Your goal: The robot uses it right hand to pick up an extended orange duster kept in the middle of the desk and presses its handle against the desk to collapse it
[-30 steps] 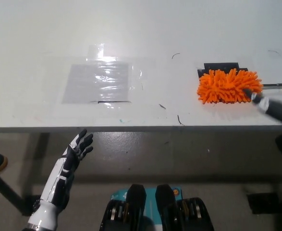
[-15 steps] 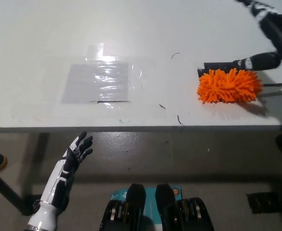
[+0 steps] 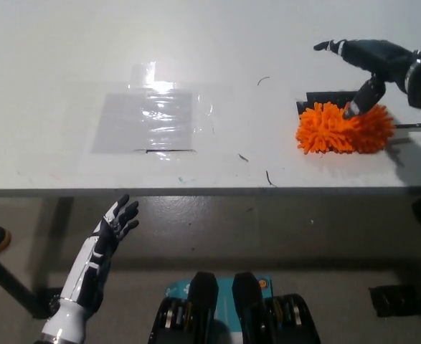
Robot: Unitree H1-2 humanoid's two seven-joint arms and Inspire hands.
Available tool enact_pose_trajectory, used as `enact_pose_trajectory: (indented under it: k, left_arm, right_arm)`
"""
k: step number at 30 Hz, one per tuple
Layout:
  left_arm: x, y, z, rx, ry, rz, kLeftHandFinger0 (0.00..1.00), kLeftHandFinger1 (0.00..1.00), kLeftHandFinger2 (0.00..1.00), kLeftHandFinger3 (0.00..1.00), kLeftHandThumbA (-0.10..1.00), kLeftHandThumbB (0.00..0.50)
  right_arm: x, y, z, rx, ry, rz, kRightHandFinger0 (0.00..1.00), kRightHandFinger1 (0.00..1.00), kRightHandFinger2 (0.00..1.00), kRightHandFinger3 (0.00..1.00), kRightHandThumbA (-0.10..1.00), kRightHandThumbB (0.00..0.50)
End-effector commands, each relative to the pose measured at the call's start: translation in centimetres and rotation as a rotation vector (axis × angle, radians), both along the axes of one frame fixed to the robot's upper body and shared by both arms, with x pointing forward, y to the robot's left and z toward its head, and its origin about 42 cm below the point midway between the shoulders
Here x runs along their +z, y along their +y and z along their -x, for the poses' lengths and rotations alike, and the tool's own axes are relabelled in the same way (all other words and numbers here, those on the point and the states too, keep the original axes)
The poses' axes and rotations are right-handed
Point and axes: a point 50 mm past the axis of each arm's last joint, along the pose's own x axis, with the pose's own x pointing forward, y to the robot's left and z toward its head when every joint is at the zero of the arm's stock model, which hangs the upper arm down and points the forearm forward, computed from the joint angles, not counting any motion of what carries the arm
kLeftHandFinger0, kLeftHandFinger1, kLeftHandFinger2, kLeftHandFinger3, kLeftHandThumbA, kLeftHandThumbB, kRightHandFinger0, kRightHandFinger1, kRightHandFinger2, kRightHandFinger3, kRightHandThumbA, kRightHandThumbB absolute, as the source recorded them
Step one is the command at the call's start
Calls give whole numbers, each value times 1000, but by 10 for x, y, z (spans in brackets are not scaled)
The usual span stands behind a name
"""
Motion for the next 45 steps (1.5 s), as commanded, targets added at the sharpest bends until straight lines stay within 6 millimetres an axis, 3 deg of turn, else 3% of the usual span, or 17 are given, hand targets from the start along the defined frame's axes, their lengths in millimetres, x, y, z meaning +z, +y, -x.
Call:
enact_pose_trajectory:
  k: [1,12,29,31,34,35,41,45]
  left_arm:
    - [8,3,-2,-28,-40,11,1000,1000,1000,1000,1000,133]
    - [8,3,-2,-27,-28,13,1000,1000,1000,1000,1000,89]
    - [8,3,-2,-30,-26,16,1000,1000,1000,1000,1000,80]
    - [8,2,-2,-32,-23,17,1000,1000,1000,1000,1000,60]
    - [8,2,-2,-32,-23,17,1000,1000,1000,1000,1000,60]
    - [10,2,-2,-35,-27,18,1000,1000,1000,1000,1000,43]
    - [13,3,-4,-30,-32,16,1000,1000,1000,1000,1000,52]
    - [15,4,-5,-24,-30,13,1000,1000,1000,1000,1000,55]
  right_arm:
    - [25,4,-11,-15,23,54,1000,1000,1000,1000,1000,470]
    - [4,6,-30,-74,81,108,1000,1000,1000,1000,1000,467]
    - [-7,7,-49,-120,98,89,1000,1000,1000,1000,1000,485]
    - [-18,11,-51,-127,107,77,1000,1000,1000,1000,1000,500]
    - [-18,11,-52,-126,106,77,1000,1000,1000,1000,1000,500]
    - [-30,18,-53,-135,112,42,1000,1000,1000,1000,1000,500]
    - [-36,22,-54,-128,105,7,1000,1000,1000,1000,1000,477]
    - [-51,26,-52,-140,110,-2,1000,1000,1000,1000,1000,478]
